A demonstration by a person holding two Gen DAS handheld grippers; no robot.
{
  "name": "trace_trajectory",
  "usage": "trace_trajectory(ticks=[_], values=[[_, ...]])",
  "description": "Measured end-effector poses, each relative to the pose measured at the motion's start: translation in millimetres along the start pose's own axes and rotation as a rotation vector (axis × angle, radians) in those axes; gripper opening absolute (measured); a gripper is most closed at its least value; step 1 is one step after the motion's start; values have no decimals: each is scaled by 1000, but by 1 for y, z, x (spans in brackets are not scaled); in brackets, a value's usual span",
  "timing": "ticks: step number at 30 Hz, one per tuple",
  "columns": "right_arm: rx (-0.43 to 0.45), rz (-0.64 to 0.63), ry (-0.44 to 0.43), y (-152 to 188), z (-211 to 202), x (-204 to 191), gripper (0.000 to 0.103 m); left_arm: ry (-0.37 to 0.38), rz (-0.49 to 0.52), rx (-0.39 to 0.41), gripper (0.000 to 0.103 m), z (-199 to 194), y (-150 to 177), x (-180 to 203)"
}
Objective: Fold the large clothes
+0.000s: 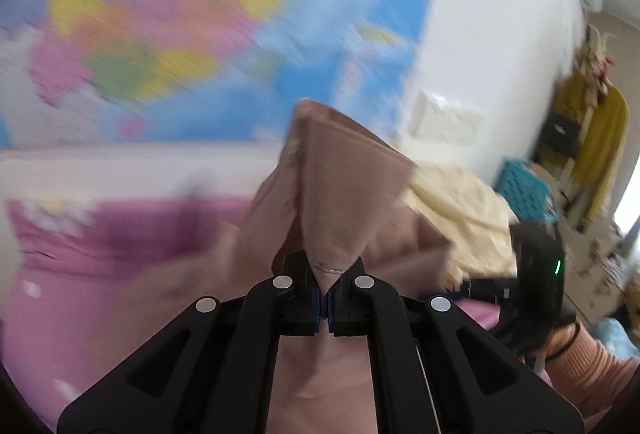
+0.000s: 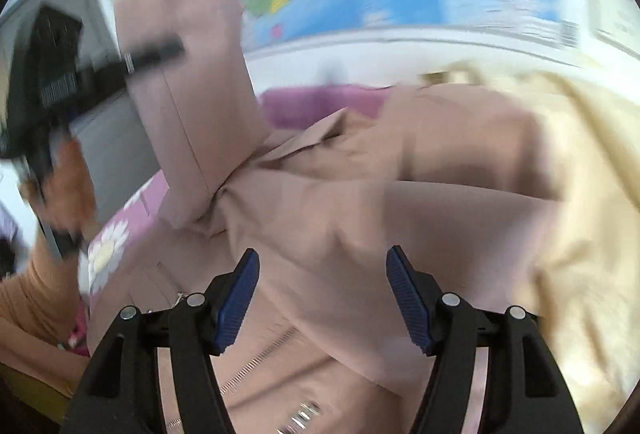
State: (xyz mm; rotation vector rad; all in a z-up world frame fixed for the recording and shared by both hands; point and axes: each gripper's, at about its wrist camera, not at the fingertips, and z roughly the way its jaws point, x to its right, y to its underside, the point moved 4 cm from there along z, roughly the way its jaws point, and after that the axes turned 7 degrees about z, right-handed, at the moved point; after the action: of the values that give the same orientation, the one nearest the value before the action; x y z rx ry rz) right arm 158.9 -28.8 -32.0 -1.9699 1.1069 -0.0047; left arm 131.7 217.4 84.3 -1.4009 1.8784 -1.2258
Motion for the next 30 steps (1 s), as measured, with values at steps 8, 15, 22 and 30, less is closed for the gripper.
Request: trace_trajectory(ticks=[8,15,22,30], values=[[63,167,-47,6,-43,45,81,107,132,-332,29,106,82,69],[-16,190,-81,22,-12,38,82,89,139,-257,69,64,94,53],[-59,169,16,12,20,18,68,-38,110,-223,71,19,103,9],[-128,196,184,25,39,43,15,-179,-53,-207,77,-39,136,-55]])
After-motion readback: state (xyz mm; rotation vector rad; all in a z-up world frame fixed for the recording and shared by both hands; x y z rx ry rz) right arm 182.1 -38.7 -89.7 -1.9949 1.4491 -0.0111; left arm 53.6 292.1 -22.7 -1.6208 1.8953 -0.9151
